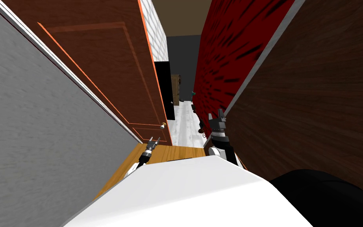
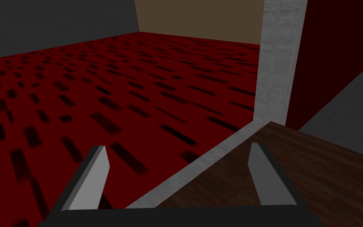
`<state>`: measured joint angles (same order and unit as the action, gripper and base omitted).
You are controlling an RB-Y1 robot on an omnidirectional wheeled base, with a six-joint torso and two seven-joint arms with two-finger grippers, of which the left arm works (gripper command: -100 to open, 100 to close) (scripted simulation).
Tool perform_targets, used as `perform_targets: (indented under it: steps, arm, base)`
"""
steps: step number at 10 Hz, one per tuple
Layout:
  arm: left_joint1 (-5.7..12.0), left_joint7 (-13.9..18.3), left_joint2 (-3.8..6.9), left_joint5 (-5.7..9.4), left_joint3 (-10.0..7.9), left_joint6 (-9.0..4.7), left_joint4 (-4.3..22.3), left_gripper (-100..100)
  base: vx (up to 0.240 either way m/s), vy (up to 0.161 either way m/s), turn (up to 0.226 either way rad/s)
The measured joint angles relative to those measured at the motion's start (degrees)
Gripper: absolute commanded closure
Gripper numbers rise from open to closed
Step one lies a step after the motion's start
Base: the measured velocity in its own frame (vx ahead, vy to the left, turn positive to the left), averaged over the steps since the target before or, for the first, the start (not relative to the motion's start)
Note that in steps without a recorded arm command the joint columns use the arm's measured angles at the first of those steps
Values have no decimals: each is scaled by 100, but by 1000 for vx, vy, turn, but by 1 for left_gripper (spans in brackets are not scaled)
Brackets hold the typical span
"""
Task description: Pull the door open
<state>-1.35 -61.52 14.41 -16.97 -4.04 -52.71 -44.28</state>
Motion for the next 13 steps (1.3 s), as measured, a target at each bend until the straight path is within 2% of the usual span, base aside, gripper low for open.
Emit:
perform_targets:
  steps: [3, 4, 5, 7, 8, 9, 10, 12, 13]
  arm:
    - [123, -200, 15, -59, -26, -88, 338, -100]
    - [125, -220, 15, -63, -27, -92, 348, -100]
    - [135, -201, 85, -17, -89, -153, 461, -100]
    - [69, -201, 133, 56, -195, -228, 510, -100]
    - [119, -211, 180, 108, -271, -292, 672, -100]
    - [68, -207, 232, 159, -344, -367, 729, -100]
    - [-74, -165, 292, 203, -405, -377, 616, -100]
    - [-43, -162, 370, 283, -519, -502, 834, -100]
    - [-40, -164, 373, 288, -526, -517, 845, 100]
  base:
    - [77, -13, 6]
    - [141, -71, -212]
    - [183, -66, -168]
    - [190, -69, -169]
    - [212, -78, -207]
    - [205, -69, -182]
    - [175, -29, -106]
    - [122, -10, -92]
    - [-9, 5, 40]
